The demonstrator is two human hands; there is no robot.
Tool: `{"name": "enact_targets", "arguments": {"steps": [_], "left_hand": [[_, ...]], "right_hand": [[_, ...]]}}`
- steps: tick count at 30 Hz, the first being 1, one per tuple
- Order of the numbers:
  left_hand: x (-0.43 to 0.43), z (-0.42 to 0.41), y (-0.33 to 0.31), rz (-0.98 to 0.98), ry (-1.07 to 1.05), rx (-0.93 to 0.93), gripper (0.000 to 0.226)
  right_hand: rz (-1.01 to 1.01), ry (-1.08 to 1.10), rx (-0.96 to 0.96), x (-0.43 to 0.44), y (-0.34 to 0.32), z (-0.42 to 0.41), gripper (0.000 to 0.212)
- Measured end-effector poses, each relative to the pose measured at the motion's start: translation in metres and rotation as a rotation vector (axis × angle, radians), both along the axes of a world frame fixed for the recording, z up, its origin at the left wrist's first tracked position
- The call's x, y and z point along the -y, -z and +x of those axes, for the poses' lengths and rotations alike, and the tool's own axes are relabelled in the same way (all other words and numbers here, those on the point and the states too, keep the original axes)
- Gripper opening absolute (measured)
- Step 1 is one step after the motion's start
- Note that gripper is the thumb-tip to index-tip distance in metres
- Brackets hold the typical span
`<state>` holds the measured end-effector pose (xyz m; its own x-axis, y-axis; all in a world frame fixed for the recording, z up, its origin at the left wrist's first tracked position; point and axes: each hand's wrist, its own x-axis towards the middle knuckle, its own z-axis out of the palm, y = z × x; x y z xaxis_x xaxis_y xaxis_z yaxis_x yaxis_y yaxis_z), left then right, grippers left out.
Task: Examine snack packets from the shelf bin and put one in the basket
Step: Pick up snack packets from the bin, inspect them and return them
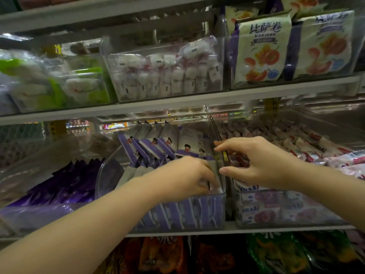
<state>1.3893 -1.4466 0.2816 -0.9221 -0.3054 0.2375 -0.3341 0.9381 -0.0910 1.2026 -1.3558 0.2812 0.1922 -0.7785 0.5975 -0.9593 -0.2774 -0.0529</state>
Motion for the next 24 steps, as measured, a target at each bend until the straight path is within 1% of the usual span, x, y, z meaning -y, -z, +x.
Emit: {"name": "enact_targets", "arguments": {"steps": [2,7,10,12,16,17,18,20,24], "left_hand": [[-0.001,-0.004,0.001,0.011,0.048,0.032,0.029],[0.0,-0.011,-0.009,-0.089,0.116,0.141,0.03],[0.001,-0.014,-0.006,-0.111,0.138,0.119,0.024],[0.003,-0.013,-0.001,-0.085,0.136,0.065,0.018],[0.006,-0.007,0.01,-0.035,0.066,-0.034,0.012],[0.007,-0.005,0.013,-0.038,0.055,-0.071,0.007],[0.007,-0.004,0.015,-0.033,0.053,-0.122,0.008],[0.006,-0.002,0.021,0.019,0.045,-0.253,0.019],[0.005,-0.004,0.027,0.162,0.039,-0.598,0.02]], "right_hand": [[-0.008,-0.003,-0.002,0.0,0.001,0.0,0.059],[-0.013,-0.004,-0.009,0.001,0.001,0.0,0.059],[-0.025,-0.012,0.002,0.001,0.002,-0.001,0.057],[-0.028,-0.015,0.008,0.001,0.002,-0.001,0.057],[-0.016,-0.018,0.013,0.001,0.003,-0.002,0.057],[-0.013,-0.017,0.016,0.001,0.003,-0.002,0.057],[-0.012,-0.016,0.017,0.001,0.003,-0.002,0.057],[-0.013,-0.012,0.017,0.001,0.002,-0.001,0.057],[-0.018,-0.011,0.039,0.0,0.003,-0.001,0.056]]}}
